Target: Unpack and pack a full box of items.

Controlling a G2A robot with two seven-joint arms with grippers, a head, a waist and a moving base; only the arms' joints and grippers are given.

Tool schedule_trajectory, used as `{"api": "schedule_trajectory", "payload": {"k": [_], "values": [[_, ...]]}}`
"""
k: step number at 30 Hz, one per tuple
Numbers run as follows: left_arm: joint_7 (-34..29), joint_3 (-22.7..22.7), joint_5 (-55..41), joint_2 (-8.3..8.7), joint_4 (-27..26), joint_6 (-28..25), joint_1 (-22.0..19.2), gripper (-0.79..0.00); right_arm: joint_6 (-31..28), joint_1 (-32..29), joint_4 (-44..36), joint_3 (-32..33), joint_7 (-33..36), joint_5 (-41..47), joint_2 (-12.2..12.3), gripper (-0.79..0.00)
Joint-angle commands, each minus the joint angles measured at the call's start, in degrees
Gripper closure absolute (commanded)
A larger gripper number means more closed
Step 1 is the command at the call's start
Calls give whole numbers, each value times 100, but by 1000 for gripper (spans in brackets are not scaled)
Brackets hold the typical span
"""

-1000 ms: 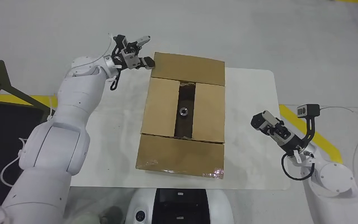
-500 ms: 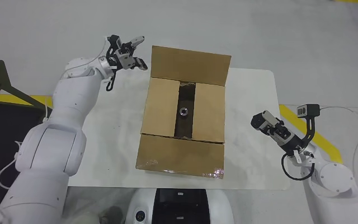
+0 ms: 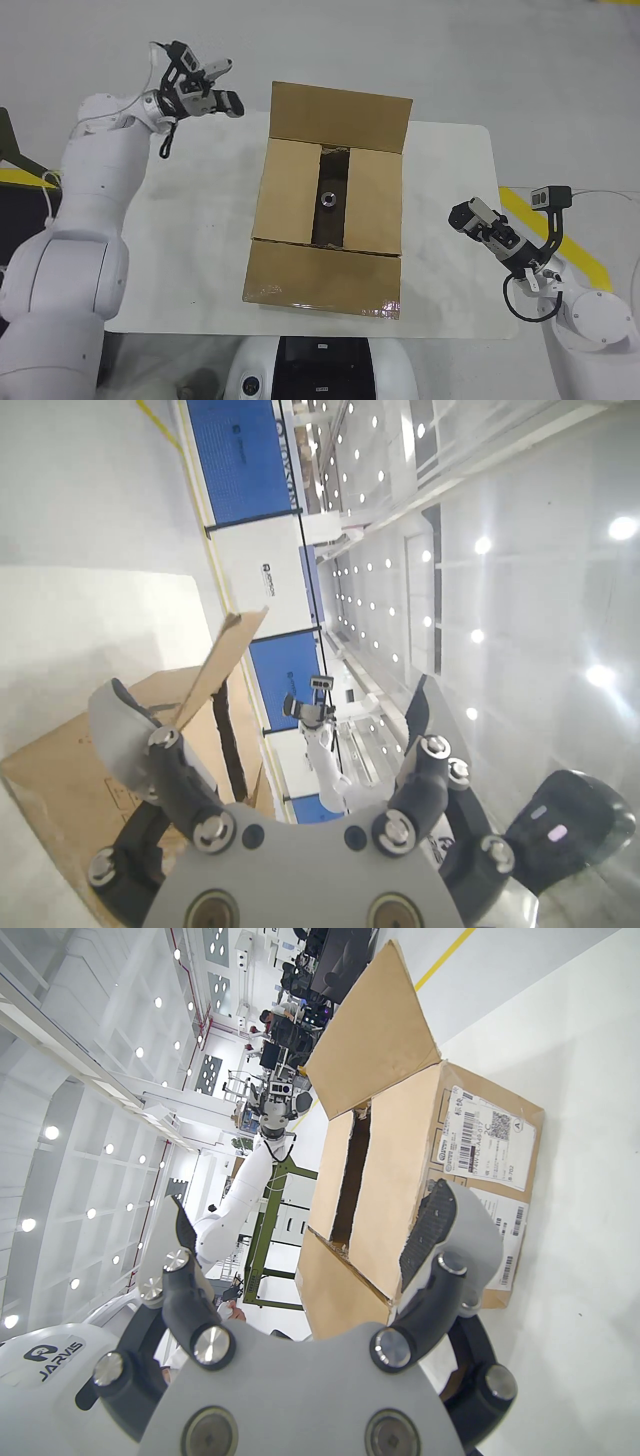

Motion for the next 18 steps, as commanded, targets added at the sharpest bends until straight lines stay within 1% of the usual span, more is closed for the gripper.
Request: {"api": "schedule_trajectory", "payload": {"k": [1,5,9,14,16,18], "values": [[-85,-178,-11,143,-390,96,246,-785,0,0,0,0,0,0,0,-785],[-213,-608,-75,412,-1056,224,803,-785,0,0,0,0,0,0,0,-785],[-334,-941,-125,599,-1702,345,1363,-785,0,0,0,0,0,0,0,-785],[-441,-1223,-222,736,-2456,452,1826,-785,0,0,0,0,0,0,0,-785],[-489,-1308,-308,769,-2584,501,1913,-785,0,0,0,0,0,0,0,-785],[-509,-1363,-341,792,-2588,521,1905,-785,0,0,0,0,0,0,0,-785]]}}
